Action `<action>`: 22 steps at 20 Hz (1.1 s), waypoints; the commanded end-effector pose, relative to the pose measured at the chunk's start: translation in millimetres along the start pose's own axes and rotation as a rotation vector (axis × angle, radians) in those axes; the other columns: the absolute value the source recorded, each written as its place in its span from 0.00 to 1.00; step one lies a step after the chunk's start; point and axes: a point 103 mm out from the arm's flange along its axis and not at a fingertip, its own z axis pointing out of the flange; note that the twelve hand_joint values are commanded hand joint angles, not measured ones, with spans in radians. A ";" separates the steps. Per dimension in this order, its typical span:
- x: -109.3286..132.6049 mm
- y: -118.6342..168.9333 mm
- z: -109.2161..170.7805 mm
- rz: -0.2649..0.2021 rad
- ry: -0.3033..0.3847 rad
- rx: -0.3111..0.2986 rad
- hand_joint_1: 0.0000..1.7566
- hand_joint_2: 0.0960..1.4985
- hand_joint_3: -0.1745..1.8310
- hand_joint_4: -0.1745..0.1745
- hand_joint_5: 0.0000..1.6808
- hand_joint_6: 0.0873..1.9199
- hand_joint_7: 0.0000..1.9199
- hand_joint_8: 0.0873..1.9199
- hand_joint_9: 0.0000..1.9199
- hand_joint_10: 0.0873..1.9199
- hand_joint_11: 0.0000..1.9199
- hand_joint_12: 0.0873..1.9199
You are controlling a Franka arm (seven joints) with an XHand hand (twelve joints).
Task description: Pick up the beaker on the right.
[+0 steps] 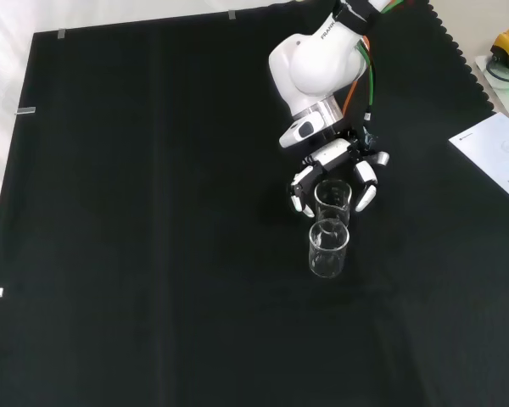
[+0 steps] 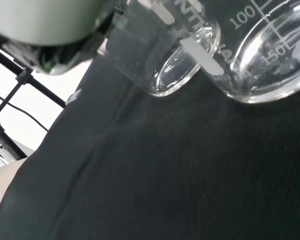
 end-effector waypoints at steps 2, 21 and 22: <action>-6.5 1.3 0.1 0.005 0.031 -0.014 0.56 0.16 0.63 0.00 0.08 0.61 0.28 0.68 0.37 0.59 0.38 0.71; -12.1 8.7 -6.5 -0.007 0.038 -0.058 0.54 0.26 0.62 0.00 0.37 0.73 0.46 0.79 0.49 0.66 0.47 0.69; -11.5 9.0 -7.8 -0.007 0.029 -0.057 0.54 0.27 0.62 0.00 0.40 0.73 0.47 0.79 0.50 0.66 0.48 0.69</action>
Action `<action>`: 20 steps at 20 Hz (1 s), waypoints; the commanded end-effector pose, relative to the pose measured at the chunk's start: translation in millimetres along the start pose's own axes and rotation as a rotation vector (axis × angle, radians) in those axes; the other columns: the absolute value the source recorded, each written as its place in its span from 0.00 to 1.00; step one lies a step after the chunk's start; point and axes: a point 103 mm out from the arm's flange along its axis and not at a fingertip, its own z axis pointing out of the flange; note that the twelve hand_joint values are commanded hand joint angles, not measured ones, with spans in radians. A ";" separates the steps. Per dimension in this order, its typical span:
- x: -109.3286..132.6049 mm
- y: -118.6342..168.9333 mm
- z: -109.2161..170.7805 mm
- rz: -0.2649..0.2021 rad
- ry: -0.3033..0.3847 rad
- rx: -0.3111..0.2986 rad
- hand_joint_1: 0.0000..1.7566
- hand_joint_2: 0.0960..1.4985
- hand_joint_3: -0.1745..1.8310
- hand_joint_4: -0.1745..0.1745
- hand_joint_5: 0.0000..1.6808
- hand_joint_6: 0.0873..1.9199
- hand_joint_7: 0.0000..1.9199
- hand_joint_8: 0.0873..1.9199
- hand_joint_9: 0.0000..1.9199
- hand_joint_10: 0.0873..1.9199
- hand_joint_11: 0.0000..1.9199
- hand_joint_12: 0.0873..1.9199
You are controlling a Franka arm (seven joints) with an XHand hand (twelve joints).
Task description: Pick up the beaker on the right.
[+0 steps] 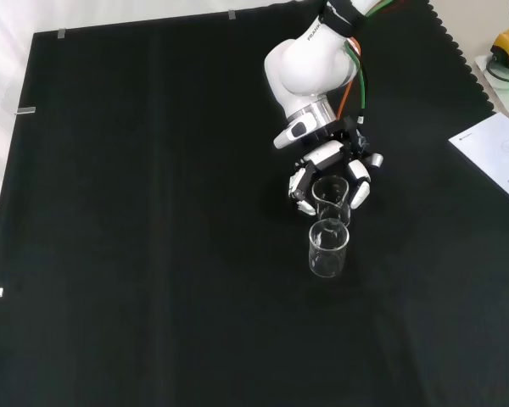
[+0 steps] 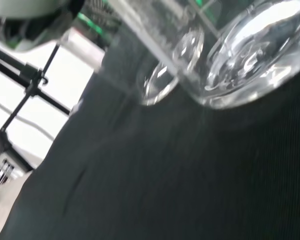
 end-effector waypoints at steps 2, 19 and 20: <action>6.7 5.1 -7.6 -0.005 -0.046 -0.016 0.54 0.28 0.62 0.00 0.43 0.73 0.48 0.79 0.51 0.67 0.48 0.69; 20.4 9.9 -38.4 -0.013 -0.160 -0.036 0.58 0.44 0.54 0.91 0.55 0.69 0.52 0.81 0.55 0.70 0.55 0.70; 22.1 10.0 -40.4 -0.013 -0.163 -0.035 0.58 0.44 0.54 0.91 0.55 0.69 0.52 0.81 0.56 0.70 0.55 0.70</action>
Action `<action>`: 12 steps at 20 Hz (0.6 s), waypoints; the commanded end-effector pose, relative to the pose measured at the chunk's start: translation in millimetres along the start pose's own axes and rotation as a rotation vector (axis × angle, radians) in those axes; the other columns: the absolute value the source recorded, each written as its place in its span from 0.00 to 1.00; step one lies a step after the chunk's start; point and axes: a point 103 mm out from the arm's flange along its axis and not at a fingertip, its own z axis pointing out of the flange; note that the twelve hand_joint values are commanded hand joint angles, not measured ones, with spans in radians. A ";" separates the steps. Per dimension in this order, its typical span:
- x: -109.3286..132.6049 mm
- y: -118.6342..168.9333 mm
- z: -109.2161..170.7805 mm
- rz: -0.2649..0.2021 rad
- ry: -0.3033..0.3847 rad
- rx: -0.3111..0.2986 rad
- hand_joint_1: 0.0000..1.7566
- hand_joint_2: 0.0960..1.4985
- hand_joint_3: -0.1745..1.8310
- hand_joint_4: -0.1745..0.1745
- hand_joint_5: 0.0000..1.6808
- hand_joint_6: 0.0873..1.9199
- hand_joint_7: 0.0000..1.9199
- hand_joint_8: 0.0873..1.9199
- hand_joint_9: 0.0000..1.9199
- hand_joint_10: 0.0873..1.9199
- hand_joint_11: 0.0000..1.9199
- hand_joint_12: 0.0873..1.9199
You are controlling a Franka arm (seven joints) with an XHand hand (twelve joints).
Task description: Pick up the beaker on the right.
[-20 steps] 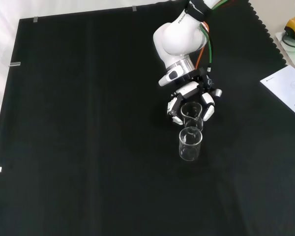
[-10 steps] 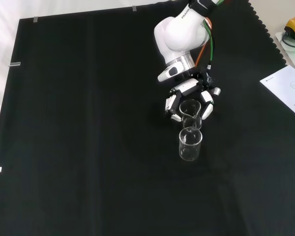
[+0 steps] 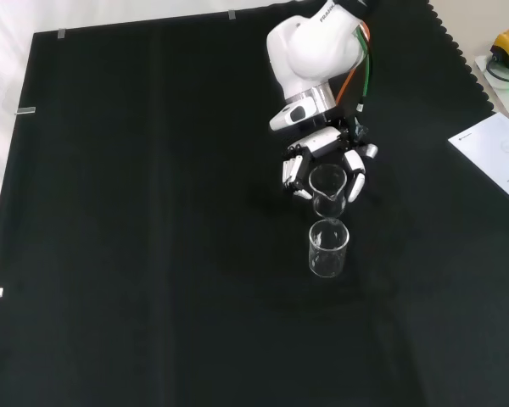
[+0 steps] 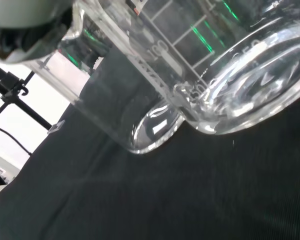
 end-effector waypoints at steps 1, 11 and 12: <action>6.0 -0.2 -13.1 0.001 -0.023 -0.004 0.58 0.44 0.54 0.91 0.56 0.69 0.53 0.81 0.56 0.70 0.56 0.70; 13.4 1.0 -33.8 0.000 -0.064 -0.011 0.59 0.42 0.55 0.87 0.56 0.69 0.54 0.82 0.57 0.71 0.58 0.70; 14.4 1.3 -35.0 -0.001 -0.069 -0.008 0.59 0.42 0.56 0.86 0.56 0.69 0.54 0.82 0.57 0.72 0.59 0.70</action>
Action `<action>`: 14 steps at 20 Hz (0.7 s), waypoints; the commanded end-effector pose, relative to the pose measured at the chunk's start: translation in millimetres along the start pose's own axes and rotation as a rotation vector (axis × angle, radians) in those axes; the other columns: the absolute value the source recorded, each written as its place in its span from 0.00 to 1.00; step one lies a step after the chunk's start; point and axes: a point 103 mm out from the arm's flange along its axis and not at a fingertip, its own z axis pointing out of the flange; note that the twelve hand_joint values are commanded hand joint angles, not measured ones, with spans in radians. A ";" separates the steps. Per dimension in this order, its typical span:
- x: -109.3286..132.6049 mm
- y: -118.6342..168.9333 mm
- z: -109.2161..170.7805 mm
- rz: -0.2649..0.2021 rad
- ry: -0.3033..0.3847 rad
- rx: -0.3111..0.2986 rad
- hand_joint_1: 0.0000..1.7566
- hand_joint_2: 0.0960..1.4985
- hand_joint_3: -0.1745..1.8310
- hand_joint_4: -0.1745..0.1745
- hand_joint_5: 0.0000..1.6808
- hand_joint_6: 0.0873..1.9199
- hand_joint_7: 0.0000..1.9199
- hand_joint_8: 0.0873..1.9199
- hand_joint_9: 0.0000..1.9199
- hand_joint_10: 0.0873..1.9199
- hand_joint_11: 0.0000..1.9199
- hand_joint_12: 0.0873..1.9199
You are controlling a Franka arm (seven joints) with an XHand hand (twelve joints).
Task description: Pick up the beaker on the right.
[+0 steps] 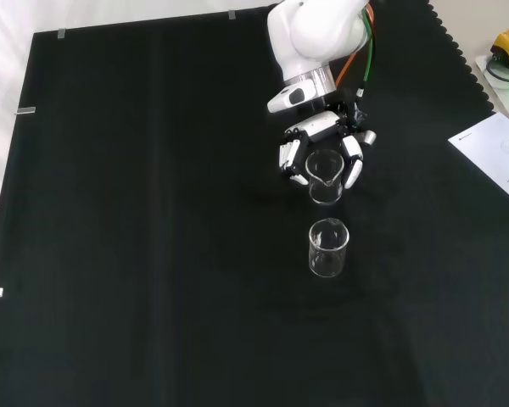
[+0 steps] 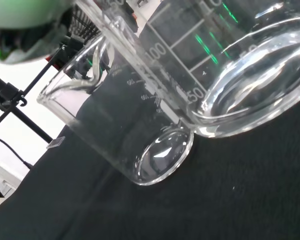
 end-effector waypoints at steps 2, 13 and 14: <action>5.4 0.5 -9.3 -0.003 -0.042 0.015 0.59 0.42 0.56 0.84 0.57 0.69 0.55 0.82 0.58 0.72 0.60 0.71; 25.0 5.1 -18.4 -0.013 -0.082 0.040 0.60 0.40 0.58 0.76 0.57 0.69 0.57 0.83 0.60 0.74 0.63 0.72; 26.3 5.1 -18.6 -0.015 -0.083 0.035 0.60 0.40 0.58 0.76 0.57 0.69 0.57 0.83 0.60 0.74 0.63 0.72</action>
